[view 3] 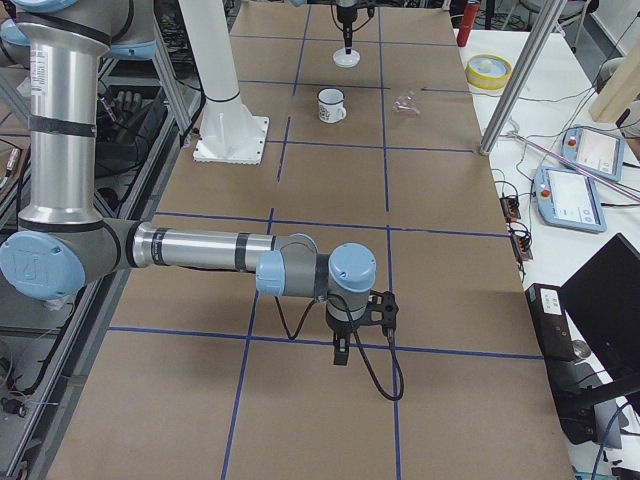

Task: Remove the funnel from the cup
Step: 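Lift the white lid and carry it over the mug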

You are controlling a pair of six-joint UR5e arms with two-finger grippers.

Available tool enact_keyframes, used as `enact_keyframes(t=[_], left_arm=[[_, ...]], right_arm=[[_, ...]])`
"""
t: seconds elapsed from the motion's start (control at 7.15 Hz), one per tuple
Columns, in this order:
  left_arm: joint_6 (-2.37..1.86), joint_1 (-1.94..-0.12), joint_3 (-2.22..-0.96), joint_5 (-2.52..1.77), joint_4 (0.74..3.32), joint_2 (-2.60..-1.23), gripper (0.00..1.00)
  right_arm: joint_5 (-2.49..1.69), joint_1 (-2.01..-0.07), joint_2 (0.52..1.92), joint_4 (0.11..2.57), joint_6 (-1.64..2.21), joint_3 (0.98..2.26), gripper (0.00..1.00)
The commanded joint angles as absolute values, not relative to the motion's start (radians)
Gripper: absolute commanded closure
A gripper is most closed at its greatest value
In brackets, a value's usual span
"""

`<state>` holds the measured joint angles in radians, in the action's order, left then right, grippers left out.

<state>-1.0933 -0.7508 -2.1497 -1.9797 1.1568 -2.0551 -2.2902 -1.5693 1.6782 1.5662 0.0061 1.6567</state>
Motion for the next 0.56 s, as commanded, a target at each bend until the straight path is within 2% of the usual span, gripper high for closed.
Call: enact_keyframes(t=[0.0,0.42], left_arm=[[-1.262,-0.656,-2.119,-1.991,1.175,-2.106,1.0],[-1.339,-0.6,-2.017,-1.927,1.265,-2.137,1.0]], right_arm=[[-2.29,-1.569,1.678,1.566,0.006,1.657,0.0],[-2.29,-1.569,1.678,1.566,0.006,1.657,0.0]])
